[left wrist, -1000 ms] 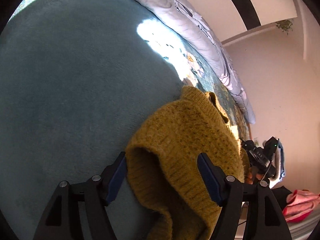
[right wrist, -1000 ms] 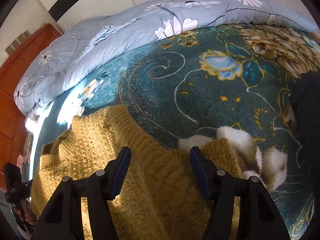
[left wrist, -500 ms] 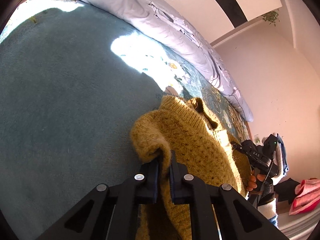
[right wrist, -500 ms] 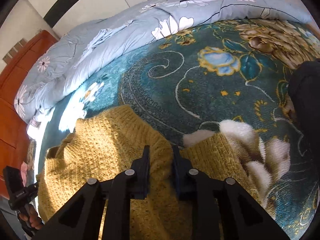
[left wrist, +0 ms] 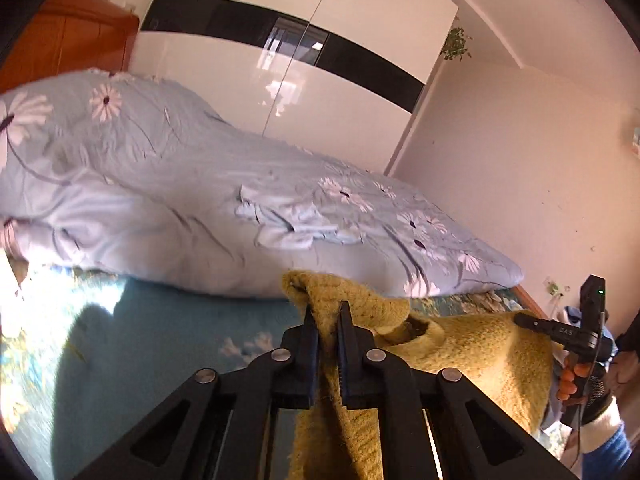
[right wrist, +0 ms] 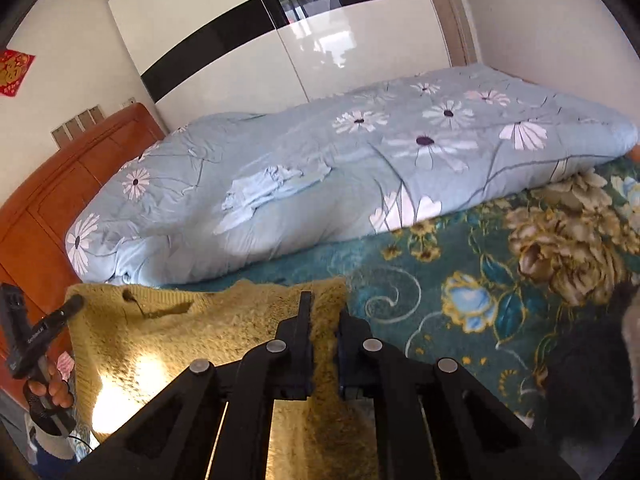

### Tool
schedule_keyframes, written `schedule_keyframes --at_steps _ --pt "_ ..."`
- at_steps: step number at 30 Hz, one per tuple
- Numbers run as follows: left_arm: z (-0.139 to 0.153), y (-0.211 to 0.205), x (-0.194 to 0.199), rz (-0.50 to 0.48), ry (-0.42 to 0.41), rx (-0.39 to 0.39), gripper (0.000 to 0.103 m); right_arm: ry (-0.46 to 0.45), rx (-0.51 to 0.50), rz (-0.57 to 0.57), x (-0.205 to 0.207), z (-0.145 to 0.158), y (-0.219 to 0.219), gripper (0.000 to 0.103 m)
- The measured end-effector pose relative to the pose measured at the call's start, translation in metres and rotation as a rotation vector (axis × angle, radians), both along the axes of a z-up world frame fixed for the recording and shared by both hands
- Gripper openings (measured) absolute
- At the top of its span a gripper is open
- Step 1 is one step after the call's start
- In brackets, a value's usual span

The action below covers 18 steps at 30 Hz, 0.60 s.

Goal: Fold clothes

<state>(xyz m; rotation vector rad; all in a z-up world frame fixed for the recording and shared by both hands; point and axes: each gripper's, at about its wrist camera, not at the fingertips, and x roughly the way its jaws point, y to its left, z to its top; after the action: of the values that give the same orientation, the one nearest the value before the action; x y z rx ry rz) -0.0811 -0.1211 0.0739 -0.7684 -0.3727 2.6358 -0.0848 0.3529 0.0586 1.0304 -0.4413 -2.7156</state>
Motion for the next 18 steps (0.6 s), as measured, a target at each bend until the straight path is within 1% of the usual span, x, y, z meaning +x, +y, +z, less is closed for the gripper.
schedule_keyframes --at_steps 1,3,4,5,6,8,10,11,12,15,17,18 --pt "0.009 -0.003 -0.017 0.027 0.017 -0.013 0.008 0.025 -0.011 -0.02 -0.008 0.006 0.001 0.008" --pt "0.013 -0.007 -0.057 0.078 -0.005 -0.009 0.008 0.06 -0.041 -0.073 -0.024 0.011 0.005 0.011" --pt "0.013 -0.008 -0.078 0.104 -0.023 -0.004 0.008 0.056 -0.049 -0.1 -0.034 0.01 0.006 0.026" --pt "0.008 -0.01 -0.096 0.124 -0.06 0.007 0.01 0.051 -0.041 -0.127 -0.041 0.009 0.006 0.037" --pt "-0.001 -0.012 -0.113 0.141 -0.109 0.021 0.012 0.049 -0.019 -0.154 -0.046 0.007 0.006 0.054" --pt "-0.022 -0.017 -0.141 0.169 -0.204 0.054 0.013 0.04 -0.007 -0.166 -0.051 0.002 0.007 0.056" --pt "-0.046 -0.022 -0.151 0.18 -0.268 0.079 0.019 0.024 -0.028 -0.147 -0.048 -0.005 0.012 0.056" --pt "-0.058 -0.022 -0.153 0.184 -0.293 0.082 0.027 0.016 -0.026 -0.138 -0.045 -0.01 0.014 0.056" --pt "-0.069 -0.022 -0.151 0.179 -0.313 0.094 0.034 0.008 -0.021 -0.129 -0.041 -0.014 0.016 0.056" --pt "-0.089 -0.028 -0.135 0.141 -0.365 0.159 0.043 -0.022 -0.019 -0.087 -0.026 -0.03 0.023 0.056" --pt "-0.094 -0.035 -0.113 0.107 -0.365 0.2 0.047 -0.041 -0.019 -0.065 -0.012 -0.041 0.027 0.056" --pt "-0.095 -0.039 -0.098 0.096 -0.352 0.211 0.054 -0.048 -0.024 -0.052 -0.004 -0.045 0.03 0.056"
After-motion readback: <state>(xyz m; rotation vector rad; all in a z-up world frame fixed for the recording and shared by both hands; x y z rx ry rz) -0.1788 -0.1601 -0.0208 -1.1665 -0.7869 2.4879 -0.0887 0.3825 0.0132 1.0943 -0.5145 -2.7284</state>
